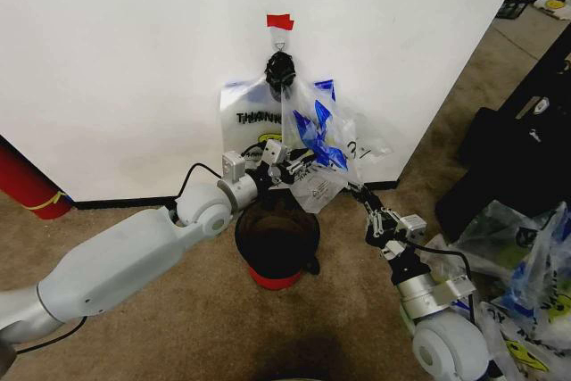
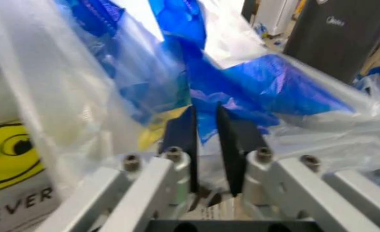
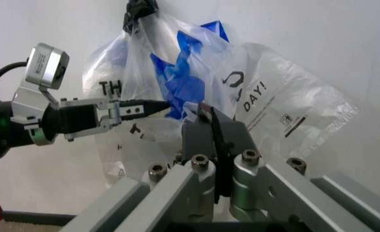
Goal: Pick up the garbage bag from the wall and place it over the trash bin.
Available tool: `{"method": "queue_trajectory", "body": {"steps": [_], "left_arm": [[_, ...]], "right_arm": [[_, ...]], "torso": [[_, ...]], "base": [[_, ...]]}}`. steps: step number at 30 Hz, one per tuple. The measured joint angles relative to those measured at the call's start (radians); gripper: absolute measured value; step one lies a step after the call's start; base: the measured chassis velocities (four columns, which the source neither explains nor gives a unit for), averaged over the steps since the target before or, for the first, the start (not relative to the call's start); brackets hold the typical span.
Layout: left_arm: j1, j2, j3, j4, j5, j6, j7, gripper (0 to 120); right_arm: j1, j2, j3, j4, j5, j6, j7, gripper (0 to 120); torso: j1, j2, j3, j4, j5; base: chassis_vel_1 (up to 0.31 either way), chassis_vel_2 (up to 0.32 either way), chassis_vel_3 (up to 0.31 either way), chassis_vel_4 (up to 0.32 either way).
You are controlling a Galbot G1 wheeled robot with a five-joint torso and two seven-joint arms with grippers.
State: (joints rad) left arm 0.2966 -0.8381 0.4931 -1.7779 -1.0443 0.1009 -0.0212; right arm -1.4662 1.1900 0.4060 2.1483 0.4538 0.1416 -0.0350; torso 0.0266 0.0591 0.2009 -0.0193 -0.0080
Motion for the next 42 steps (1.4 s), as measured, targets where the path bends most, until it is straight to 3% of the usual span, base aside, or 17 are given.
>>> {"method": "queue_trajectory", "body": {"steps": [1, 8, 19, 23, 27, 30, 42], "left_arm": [[0.000, -0.003, 0.000, -0.004, -0.018, 0.001, -0.001, 5], [-0.028, -0.021, 0.005, -0.025, -0.085, 0.045, -0.016, 15], [-0.067, -0.006, 0.027, -0.024, 0.009, 0.084, -0.062, 58], [-0.067, -0.002, 0.032, -0.036, 0.005, 0.092, -0.068, 68], [-0.075, -0.018, 0.041, -0.037, -0.014, 0.119, -0.078, 86], [-0.081, -0.033, 0.041, -0.029, -0.033, 0.140, -0.099, 84], [-0.098, -0.049, 0.051, -0.006, -0.074, 0.190, -0.151, 36]], "right_arm": [[0.000, 0.000, 0.000, 0.000, -0.001, 0.000, 0.001, 0], [-0.002, 0.000, 0.000, -0.003, -0.003, 0.000, 0.002, 0], [-0.007, -0.004, 0.010, 0.010, 0.004, -0.003, 0.001, 0], [-0.007, -0.002, 0.008, 0.010, 0.003, -0.004, 0.000, 0], [-0.009, 0.000, 0.007, 0.010, 0.001, -0.005, 0.000, 0], [-0.013, 0.000, 0.010, 0.011, 0.001, -0.005, 0.000, 0], [-0.014, -0.002, 0.021, 0.017, 0.007, -0.007, 0.002, 0]], "torso": [[0.000, 0.000, 0.000, 0.0001, 0.0001], [0.000, 0.000, 0.000, -0.0001, 0.0001], [0.000, 0.000, 0.000, 0.0001, -0.0002], [0.000, 0.000, 0.000, 0.0001, -0.0001], [0.000, 0.000, 0.000, 0.0001, 0.0000], [0.000, 0.000, 0.000, -0.0001, 0.0000], [0.000, 0.000, 0.000, 0.0002, 0.0001]], "base": [[0.000, 0.000, 0.000, 0.000], [0.000, 0.000, 0.000, 0.000], [0.000, 0.000, 0.000, 0.000], [0.000, 0.000, 0.000, 0.000], [0.000, 0.000, 0.000, 0.000], [0.000, 0.000, 0.000, 0.000], [0.000, 0.000, 0.000, 0.000]]}}
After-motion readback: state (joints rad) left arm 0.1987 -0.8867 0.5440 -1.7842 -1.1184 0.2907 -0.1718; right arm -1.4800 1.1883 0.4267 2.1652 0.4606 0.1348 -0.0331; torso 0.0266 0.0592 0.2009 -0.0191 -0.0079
